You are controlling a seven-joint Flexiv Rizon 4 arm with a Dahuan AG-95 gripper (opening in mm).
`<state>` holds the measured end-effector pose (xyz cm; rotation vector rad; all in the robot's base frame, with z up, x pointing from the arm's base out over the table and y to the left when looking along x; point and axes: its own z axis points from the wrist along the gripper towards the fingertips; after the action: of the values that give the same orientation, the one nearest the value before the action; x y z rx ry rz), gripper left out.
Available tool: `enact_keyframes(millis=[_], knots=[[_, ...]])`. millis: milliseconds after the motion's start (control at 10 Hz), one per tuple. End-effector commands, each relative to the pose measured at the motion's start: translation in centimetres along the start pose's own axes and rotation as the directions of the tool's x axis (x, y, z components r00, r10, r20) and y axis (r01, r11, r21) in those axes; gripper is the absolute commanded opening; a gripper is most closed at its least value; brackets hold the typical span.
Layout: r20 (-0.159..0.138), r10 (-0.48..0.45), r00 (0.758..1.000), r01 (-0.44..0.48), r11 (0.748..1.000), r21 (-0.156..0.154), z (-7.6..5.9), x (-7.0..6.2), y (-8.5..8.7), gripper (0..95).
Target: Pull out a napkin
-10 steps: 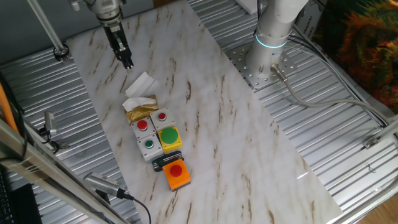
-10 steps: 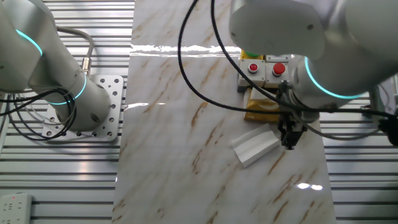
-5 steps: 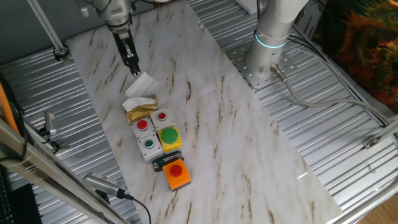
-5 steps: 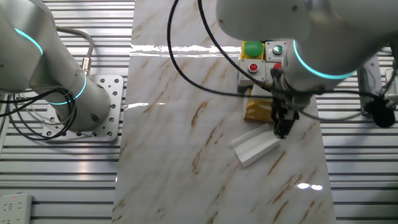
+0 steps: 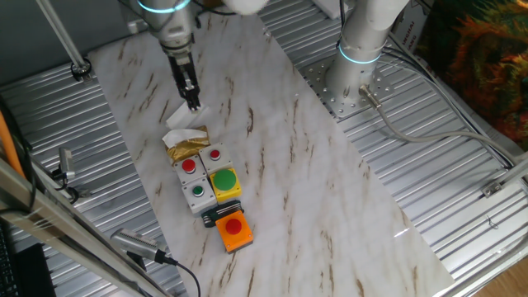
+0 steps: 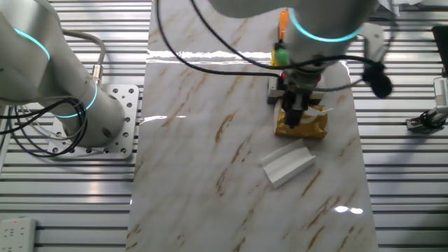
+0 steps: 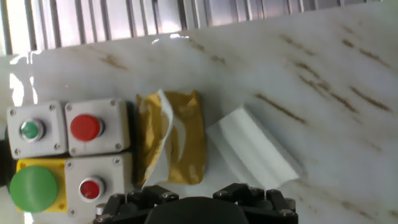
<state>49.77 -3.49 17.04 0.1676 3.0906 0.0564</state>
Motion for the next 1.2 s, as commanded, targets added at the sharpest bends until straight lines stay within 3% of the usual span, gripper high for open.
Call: enact_keyframes(millis=[100,300,400,1200], knots=[[0.009,0.000,1.000,0.000,1.000,-0.001,0.4,1.8,0.4,76.0],[0.015,0.016,1.000,-0.016,1.000,-0.003,0.9,3.8,0.8,76.0],[0.016,0.023,1.000,-0.023,1.000,-0.004,1.1,4.5,1.1,57.0],[0.018,0.054,0.998,-0.054,0.999,-0.010,1.5,3.8,2.2,57.0]])
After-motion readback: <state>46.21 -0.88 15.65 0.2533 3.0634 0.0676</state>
